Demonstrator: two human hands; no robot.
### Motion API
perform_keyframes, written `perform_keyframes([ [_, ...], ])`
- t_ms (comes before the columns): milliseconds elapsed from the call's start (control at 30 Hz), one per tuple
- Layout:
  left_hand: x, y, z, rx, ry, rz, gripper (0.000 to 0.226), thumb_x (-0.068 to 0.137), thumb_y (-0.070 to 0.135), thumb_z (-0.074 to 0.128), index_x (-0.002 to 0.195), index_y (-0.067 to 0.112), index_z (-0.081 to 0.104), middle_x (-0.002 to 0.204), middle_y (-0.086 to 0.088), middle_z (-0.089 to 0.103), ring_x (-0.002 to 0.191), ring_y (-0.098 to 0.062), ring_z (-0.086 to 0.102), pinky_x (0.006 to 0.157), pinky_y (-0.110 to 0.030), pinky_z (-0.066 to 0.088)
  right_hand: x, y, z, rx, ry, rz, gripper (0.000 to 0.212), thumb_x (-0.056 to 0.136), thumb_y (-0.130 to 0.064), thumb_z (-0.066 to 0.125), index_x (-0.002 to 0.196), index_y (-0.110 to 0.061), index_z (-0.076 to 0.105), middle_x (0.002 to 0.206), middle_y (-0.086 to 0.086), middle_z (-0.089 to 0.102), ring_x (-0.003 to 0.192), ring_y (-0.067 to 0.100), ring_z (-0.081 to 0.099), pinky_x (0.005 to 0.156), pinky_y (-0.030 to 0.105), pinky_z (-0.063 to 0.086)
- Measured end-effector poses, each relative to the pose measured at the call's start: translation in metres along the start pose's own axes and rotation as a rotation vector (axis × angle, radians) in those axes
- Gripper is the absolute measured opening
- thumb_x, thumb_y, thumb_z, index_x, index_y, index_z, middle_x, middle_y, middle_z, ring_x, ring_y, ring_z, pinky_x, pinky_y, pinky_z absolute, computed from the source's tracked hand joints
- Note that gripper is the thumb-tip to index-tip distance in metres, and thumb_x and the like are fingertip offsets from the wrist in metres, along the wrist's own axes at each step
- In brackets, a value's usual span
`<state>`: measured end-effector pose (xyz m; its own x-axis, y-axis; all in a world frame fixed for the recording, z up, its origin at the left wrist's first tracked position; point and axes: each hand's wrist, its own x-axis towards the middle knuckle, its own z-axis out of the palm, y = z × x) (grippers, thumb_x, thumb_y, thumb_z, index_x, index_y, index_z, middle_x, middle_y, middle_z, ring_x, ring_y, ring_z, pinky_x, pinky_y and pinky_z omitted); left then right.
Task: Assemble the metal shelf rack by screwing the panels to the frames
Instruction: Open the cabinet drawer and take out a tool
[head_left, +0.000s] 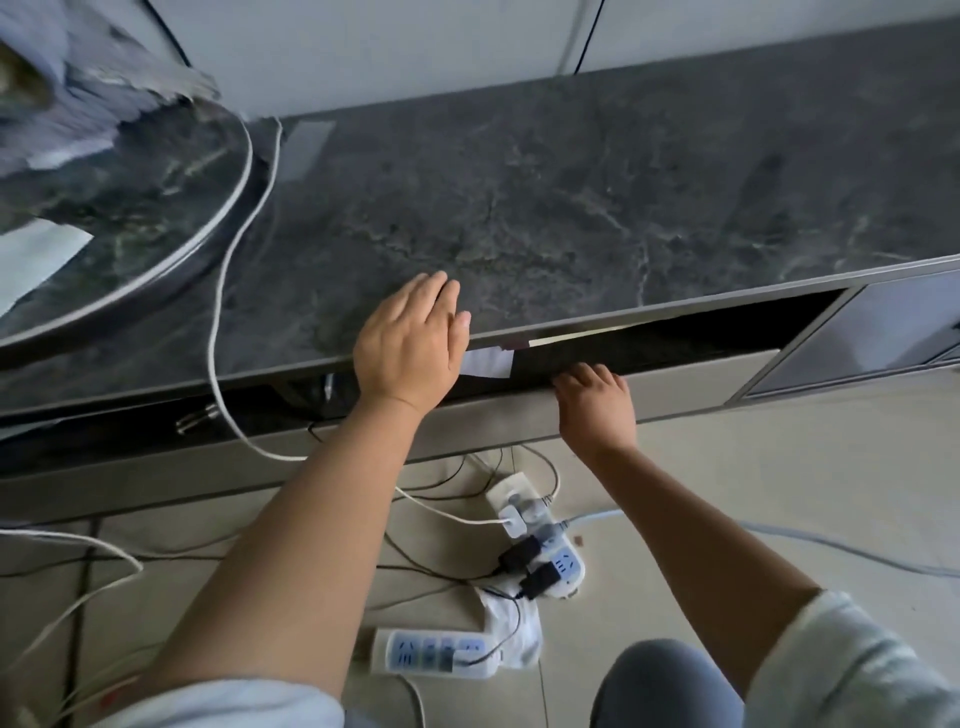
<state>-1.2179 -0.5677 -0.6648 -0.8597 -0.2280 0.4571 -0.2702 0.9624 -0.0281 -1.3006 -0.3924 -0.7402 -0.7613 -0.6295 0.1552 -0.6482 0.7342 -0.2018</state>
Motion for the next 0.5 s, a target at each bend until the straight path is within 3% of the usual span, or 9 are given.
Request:
perform_keyframes([
  [67,0.001,0.0,0.0,0.001,-0.025,-0.004,0.049,0.094,0.026,0.029,0.104,0.002,0.07,0.108,-0.013,0.069,0.098,-0.028,0.067,0.083,-0.04,0.053,-0.001,-0.002,-0.001,0.032,-0.05,0.014,0.027,0.056,0.003,0.076,0.081,-0.008,0.073,0.074,0.01,0.066,0.068,0.033,0.062,0.062,0.033,0.049],
  [167,0.001,0.0,0.001,-0.025,-0.028,-0.009,0.049,0.091,0.026,0.03,0.107,0.0,0.069,0.111,-0.015,0.068,0.102,-0.03,0.066,0.087,-0.042,0.051,-0.005,-0.002,-0.005,0.079,-0.093,0.05,0.022,0.079,-0.002,0.06,0.099,-0.006,0.07,0.095,0.012,0.066,0.091,0.036,0.058,0.078,0.037,0.043],
  [200,0.001,0.001,0.0,-0.05,-0.041,-0.022,0.052,0.091,0.027,0.027,0.111,0.0,0.067,0.115,-0.015,0.066,0.106,-0.031,0.064,0.091,-0.041,0.048,-0.01,-0.001,-0.006,0.088,-0.086,0.047,0.021,0.078,-0.002,0.062,0.097,-0.007,0.07,0.094,0.012,0.066,0.09,0.035,0.058,0.077,0.037,0.043],
  [333,0.0,0.003,-0.008,-0.098,-0.121,-0.114,0.074,0.087,0.041,0.003,0.133,0.006,0.05,0.14,-0.009,0.048,0.132,-0.025,0.042,0.11,-0.034,0.028,-0.047,0.01,-0.008,0.098,-0.029,-0.098,0.023,0.052,-0.001,0.083,0.067,-0.013,0.071,0.064,0.003,0.065,0.056,0.027,0.061,0.053,0.028,0.046],
  [500,-0.001,0.004,-0.005,-0.089,-0.119,-0.141,0.079,0.084,0.042,-0.001,0.136,0.007,0.047,0.142,-0.009,0.045,0.134,-0.023,0.039,0.111,-0.031,0.025,-0.094,0.028,-0.023,0.221,-0.125,-0.256,0.008,0.063,-0.018,0.069,0.069,-0.017,0.074,0.062,-0.002,0.066,0.052,0.022,0.061,0.048,0.026,0.05],
])
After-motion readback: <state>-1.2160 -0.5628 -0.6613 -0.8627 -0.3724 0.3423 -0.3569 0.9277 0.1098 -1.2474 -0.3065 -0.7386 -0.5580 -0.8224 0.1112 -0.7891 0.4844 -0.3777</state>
